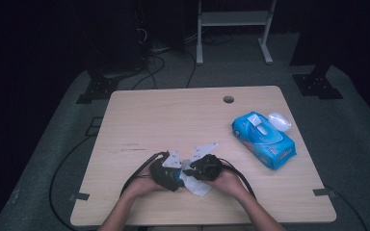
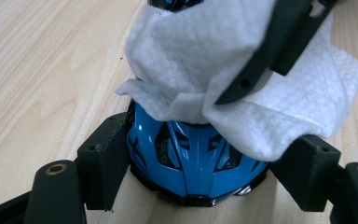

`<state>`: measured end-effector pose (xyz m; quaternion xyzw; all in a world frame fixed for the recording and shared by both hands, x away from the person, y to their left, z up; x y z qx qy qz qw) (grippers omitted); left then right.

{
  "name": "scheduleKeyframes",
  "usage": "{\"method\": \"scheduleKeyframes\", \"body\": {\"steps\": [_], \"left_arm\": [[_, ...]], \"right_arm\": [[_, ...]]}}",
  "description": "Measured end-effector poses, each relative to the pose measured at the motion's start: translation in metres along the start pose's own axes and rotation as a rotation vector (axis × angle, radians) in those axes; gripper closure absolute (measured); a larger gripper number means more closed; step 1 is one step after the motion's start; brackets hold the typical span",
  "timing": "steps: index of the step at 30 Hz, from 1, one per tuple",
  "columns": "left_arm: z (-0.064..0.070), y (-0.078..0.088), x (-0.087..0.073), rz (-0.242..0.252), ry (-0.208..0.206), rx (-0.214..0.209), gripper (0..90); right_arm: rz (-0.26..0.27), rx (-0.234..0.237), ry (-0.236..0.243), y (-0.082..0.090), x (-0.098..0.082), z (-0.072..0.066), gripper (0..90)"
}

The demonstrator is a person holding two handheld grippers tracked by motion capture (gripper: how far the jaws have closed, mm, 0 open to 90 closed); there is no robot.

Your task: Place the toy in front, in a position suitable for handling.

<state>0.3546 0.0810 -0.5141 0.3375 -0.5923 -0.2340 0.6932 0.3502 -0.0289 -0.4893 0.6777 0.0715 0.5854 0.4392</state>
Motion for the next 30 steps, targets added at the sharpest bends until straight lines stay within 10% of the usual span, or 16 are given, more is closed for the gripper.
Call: {"method": "scheduleKeyframes", "body": {"steps": [7,14,21,30], "left_arm": [[0.0,0.0,0.0,0.012,0.007,-0.007,25.5],[0.0,0.0,0.0,0.011,0.003,-0.003,25.5],[0.001,0.0,0.0,0.012,0.013,0.0,25.5],[0.0,0.0,0.0,0.016,0.006,-0.006,25.5]], "right_arm": [[-0.012,0.052,0.003,-0.017,0.009,-0.014,85.3],[0.02,-0.034,-0.1,0.0,0.003,0.015,85.5],[-0.018,-0.035,-0.055,-0.022,0.014,-0.007,85.5],[-0.007,-0.113,-0.1,-0.008,0.008,0.018,85.5]]}}
Point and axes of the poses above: each handheld gripper's, and its own axes: y roughly backward along the jaws, x roughly out of its top, z roughly to its right, the point moved 6 cm from there along -y, roughly forward along the jaws, and after that the axes turned 11 degrees about -x, right-handed, at the moved point
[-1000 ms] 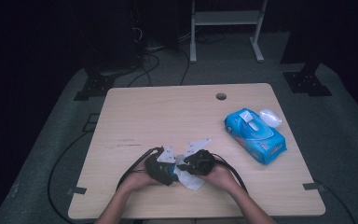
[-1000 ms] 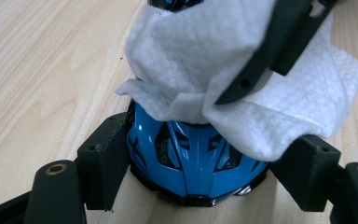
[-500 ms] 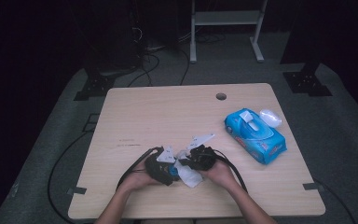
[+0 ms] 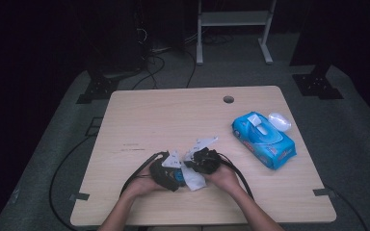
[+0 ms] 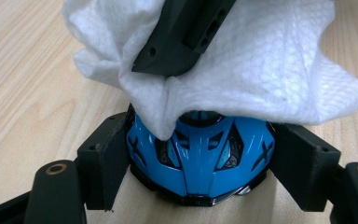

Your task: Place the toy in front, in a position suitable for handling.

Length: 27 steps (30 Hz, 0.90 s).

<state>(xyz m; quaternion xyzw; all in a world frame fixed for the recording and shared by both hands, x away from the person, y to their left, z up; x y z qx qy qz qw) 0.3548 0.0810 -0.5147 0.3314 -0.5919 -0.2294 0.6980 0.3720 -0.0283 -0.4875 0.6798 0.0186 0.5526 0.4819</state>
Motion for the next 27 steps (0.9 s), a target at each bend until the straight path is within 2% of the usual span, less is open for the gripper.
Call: {"method": "scheduleKeyframes", "body": {"steps": [3,7,9,11,12,14,16,18,21,25,27], "left_arm": [[0.0,0.0,0.0,-0.001,-0.001,0.002,25.5],[0.0,0.0,0.0,0.0,0.002,-0.003,25.5],[0.0,0.0,0.0,0.0,0.003,-0.003,25.5],[0.0,0.0,0.0,0.001,0.005,-0.002,25.5],[0.001,0.0,0.0,0.003,0.006,0.0,25.5],[0.0,0.0,0.0,0.001,0.003,0.001,25.5],[0.0,0.0,0.0,0.003,0.0,-0.002,25.5],[-0.001,0.0,-0.001,0.003,-0.003,-0.005,25.4],[-0.001,0.0,-0.001,0.002,-0.004,-0.003,25.4],[-0.001,0.0,-0.001,-0.004,-0.008,-0.001,25.4],[-0.001,0.0,-0.001,-0.004,-0.006,-0.002,25.4]], "right_arm": [[0.01,-0.004,0.0,0.0,-0.001,0.0,85.5],[0.006,-0.003,-0.044,-0.001,0.001,0.001,85.7],[0.003,0.009,-0.021,-0.007,0.003,-0.008,85.7],[-0.003,-0.008,0.029,-0.01,0.005,-0.016,85.7],[-0.004,-0.014,0.037,-0.009,0.005,-0.016,85.7],[0.002,-0.016,0.007,-0.005,0.003,-0.007,85.7],[0.011,-0.023,-0.051,0.004,-0.001,0.007,85.8],[0.007,-0.063,-0.057,0.012,-0.006,0.02,85.8],[-0.018,-0.093,-0.066,0.022,-0.018,0.036,85.8],[-0.004,-0.086,-0.119,0.028,-0.029,0.045,85.8],[0.006,-0.093,-0.099,0.027,-0.029,0.042,85.7]]}}
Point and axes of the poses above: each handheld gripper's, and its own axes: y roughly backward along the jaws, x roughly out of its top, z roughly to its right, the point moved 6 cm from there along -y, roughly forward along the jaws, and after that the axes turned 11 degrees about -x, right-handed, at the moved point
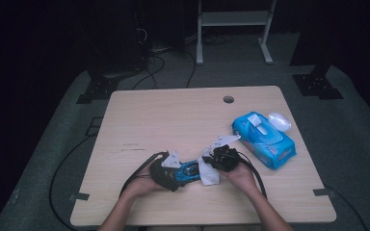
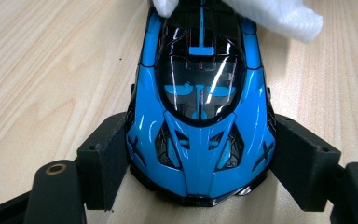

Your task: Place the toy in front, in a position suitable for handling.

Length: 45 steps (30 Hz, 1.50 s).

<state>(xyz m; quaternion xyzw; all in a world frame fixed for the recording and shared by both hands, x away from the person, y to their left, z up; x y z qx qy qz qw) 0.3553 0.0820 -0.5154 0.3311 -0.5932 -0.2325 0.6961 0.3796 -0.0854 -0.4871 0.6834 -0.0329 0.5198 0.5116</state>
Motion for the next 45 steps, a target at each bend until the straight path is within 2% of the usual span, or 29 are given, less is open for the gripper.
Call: {"method": "scheduleKeyframes", "body": {"steps": [2,5,7,10,11,13,17,19,21,23,25,28,30,31,32,34,36,41,43,45], "left_arm": [[0.0,0.0,0.0,0.003,0.005,0.002,25.4],[0.0,0.0,0.0,0.006,0.009,-0.001,25.4],[0.0,0.0,0.0,0.004,0.007,0.002,25.4],[0.0,0.0,0.0,0.0,0.0,0.001,25.4],[0.0,0.0,0.0,0.001,-0.002,0.0,25.4],[0.0,0.0,0.0,0.003,-0.005,-0.002,25.4],[0.0,0.0,0.0,0.006,-0.002,-0.002,25.4],[0.0,0.0,0.0,0.005,-0.005,0.0,25.4],[0.0,0.0,0.0,0.005,-0.005,-0.001,25.4],[0.0,-0.001,0.0,0.006,-0.003,-0.004,25.4],[0.0,-0.001,0.0,0.01,-0.002,-0.007,25.4],[0.0,0.0,0.0,0.006,0.001,-0.003,25.5],[0.0,0.0,0.0,0.005,0.003,-0.001,25.4],[0.0,-0.001,0.0,0.005,0.002,-0.001,25.5],[0.0,0.0,0.0,0.004,-0.002,-0.002,25.4],[0.0,-0.001,0.0,0.004,-0.01,-0.004,25.4],[0.0,-0.001,0.0,0.006,-0.01,-0.005,25.5],[0.0,0.0,0.0,0.006,-0.004,-0.005,25.5],[0.0,-0.001,0.0,0.006,-0.007,-0.007,25.5],[0.0,-0.001,0.0,0.006,-0.01,-0.005,25.5]], "right_arm": [[0.018,0.041,0.004,-0.003,0.003,-0.007,85.7],[0.015,0.038,0.041,-0.007,0.008,-0.013,85.7],[0.005,0.042,0.034,-0.007,0.008,-0.01,85.7],[-0.014,-0.006,0.037,-0.003,0.001,0.002,85.7],[-0.018,-0.026,0.03,-0.001,-0.001,0.006,85.7],[-0.013,-0.026,0.001,0.004,-0.005,0.011,85.8],[0.018,0.007,0.043,0.008,-0.004,-0.002,85.7],[0.03,0.0,0.067,0.01,-0.005,-0.006,85.7],[0.039,0.006,0.047,0.014,-0.009,-0.002,85.7],[0.041,-0.014,0.029,0.019,-0.014,0.005,85.8],[0.036,-0.013,0.021,0.024,-0.018,0.005,85.8],[0.054,0.034,0.051,0.022,-0.019,-0.012,85.7],[0.043,0.012,0.115,0.019,-0.018,-0.021,85.7],[0.037,0.005,0.125,0.019,-0.017,-0.021,85.7],[0.033,0.0,0.12,0.021,-0.017,-0.018,85.7],[0.024,-0.043,0.109,0.023,-0.023,-0.007,85.7],[0.034,-0.016,0.035,0.024,-0.026,-0.002,85.8],[0.043,-0.013,0.111,0.02,-0.021,-0.02,85.7],[0.036,0.002,0.088,0.021,-0.022,-0.015,85.8],[0.034,-0.013,0.063,0.023,-0.026,-0.005,85.8]]}}
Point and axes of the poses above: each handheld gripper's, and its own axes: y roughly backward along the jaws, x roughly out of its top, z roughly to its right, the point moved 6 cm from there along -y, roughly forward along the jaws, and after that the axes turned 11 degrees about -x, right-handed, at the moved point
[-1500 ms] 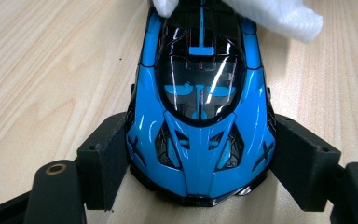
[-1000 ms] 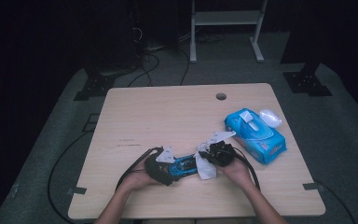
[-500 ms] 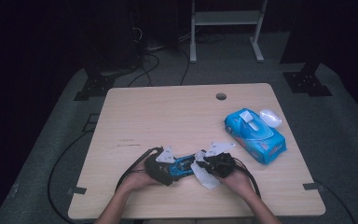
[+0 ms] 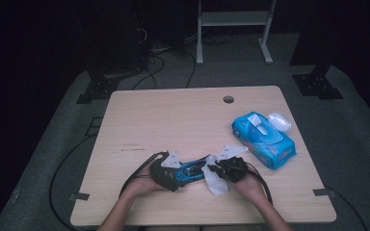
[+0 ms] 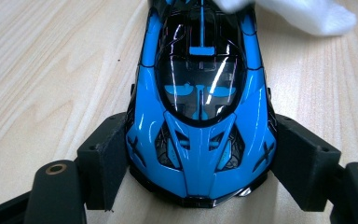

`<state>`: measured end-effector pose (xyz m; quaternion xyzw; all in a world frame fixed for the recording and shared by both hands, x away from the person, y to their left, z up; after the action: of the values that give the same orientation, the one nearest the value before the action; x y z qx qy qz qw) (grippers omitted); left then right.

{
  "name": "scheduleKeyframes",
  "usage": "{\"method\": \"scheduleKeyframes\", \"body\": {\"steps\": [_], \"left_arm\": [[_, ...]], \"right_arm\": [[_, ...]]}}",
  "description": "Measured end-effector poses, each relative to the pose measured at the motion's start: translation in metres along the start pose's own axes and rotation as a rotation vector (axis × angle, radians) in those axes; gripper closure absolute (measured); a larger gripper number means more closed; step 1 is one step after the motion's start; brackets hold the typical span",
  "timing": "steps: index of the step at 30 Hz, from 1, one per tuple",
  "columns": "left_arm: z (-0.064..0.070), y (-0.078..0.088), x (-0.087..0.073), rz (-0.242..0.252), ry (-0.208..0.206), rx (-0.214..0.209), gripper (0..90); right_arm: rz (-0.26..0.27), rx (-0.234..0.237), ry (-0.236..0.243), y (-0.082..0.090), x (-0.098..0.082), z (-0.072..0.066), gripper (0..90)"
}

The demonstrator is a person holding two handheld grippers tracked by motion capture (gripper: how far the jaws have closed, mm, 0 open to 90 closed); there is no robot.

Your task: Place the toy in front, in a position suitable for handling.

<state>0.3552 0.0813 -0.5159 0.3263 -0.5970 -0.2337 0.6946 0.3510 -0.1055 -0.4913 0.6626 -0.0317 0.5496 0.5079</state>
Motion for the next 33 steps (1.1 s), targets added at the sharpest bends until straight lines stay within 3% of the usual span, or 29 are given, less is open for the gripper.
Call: {"method": "scheduleKeyframes", "body": {"steps": [2,4,8,9,11,14,16,24,28,30,33], "left_arm": [[0.0,-0.001,0.001,0.003,-0.001,-0.003,25.4],[-0.001,0.0,0.0,0.005,0.002,-0.007,25.5],[0.0,0.0,0.0,0.001,0.005,-0.002,25.5],[0.0,0.0,0.0,0.0,0.004,-0.004,25.5],[0.0,0.0,0.0,0.0,0.004,-0.002,25.5],[0.0,-0.001,0.0,0.005,0.005,-0.005,25.5],[0.0,-0.001,0.0,0.005,0.008,-0.005,25.5],[0.0,-0.001,0.0,0.009,0.015,-0.004,25.5],[0.0,-0.001,0.0,0.008,0.016,-0.005,25.5],[0.0,-0.001,0.0,0.009,0.014,-0.006,25.5],[0.0,-0.001,0.0,0.013,0.009,-0.005,25.5]], "right_arm": [[0.004,0.015,-0.046,0.002,-0.003,0.005,85.8],[0.004,-0.001,-0.027,0.001,-0.002,0.001,85.8],[0.021,0.024,0.005,-0.003,0.004,-0.014,85.7],[0.019,0.027,0.011,-0.003,0.004,-0.013,85.7],[0.016,0.044,-0.025,-0.002,0.002,-0.007,85.7],[0.013,0.024,-0.058,-0.001,-0.002,0.004,85.8],[0.014,0.022,-0.061,-0.001,-0.001,0.002,85.8],[0.057,0.094,0.005,-0.014,0.032,-0.034,85.8],[0.015,0.108,0.092,-0.034,0.042,-0.057,85.8],[0.01,0.109,0.104,-0.037,0.044,-0.058,85.7],[0.008,0.078,0.063,-0.036,0.044,-0.041,85.7]]}}
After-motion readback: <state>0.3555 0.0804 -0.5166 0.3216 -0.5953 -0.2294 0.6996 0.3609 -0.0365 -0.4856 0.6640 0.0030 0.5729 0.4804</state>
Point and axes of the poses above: each handheld gripper's, and its own axes: y roughly backward along the jaws, x roughly out of its top, z roughly to its right, the point moved 6 cm from there along -y, roughly forward along the jaws, and after that the axes turned 11 degrees about -x, right-handed, at the moved point
